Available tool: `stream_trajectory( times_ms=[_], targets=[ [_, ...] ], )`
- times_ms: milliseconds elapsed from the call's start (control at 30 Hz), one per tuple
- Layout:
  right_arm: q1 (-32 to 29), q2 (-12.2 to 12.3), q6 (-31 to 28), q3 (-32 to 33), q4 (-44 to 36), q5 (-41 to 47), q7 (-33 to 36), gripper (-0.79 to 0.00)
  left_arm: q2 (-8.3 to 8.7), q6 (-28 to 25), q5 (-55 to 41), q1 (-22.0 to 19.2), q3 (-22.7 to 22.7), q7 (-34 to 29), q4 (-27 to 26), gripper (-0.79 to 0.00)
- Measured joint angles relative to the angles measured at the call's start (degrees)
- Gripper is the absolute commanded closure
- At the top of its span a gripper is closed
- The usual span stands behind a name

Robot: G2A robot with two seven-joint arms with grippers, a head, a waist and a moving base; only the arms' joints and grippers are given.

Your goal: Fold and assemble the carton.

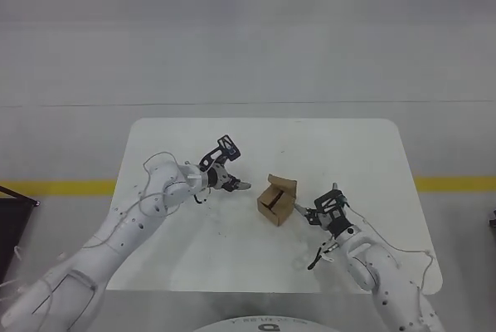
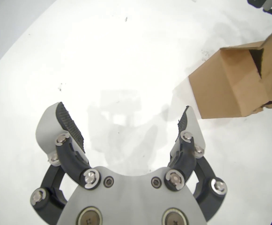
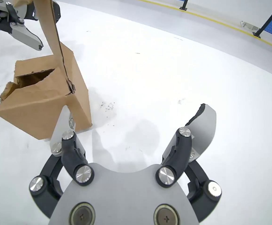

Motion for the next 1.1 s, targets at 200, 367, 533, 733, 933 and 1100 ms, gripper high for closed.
stream_trajectory(
  times_ms=[200, 367, 533, 733, 933, 1100],
  targets=[
    [1.57, -0.37, 1.59, -1.22, -0.06, -1.38, 2.71, -0.785, -1.79, -1.88, -2.21, -1.60, 2.79, 0.93, 2.88, -0.785],
    [3.10, -0.67, 2.42, -1.95, 0.44, -1.96, 4.15, -0.785, -2.66, -3.51, -3.86, -1.88, 3.86, 1.42, 4.09, -0.785],
    [4.26, -0.90, 2.84, -2.38, 0.95, -2.47, 5.63, -0.785, -2.88, -4.60, -4.62, -1.27, 4.05, 0.85, 4.01, -0.785],
    [5.27, -1.07, 2.79, -2.15, 1.27, -2.46, 6.63, -0.785, -2.52, -6.07, -5.26, 0.31, 3.36, -0.44, 1.98, -0.785],
    [6.66, -1.15, 1.79, -2.01, 1.85, -3.49, 7.05, -0.785, -1.61, -8.12, -6.05, 3.27, 2.25, -2.64, -2.50, -0.785],
    [6.20, -1.17, 1.89, -0.49, 1.75, -1.64, 6.65, -0.785, 0.03, -7.72, -6.44, 6.39, -1.51, -3.46, -5.59, -0.785]
  ],
)
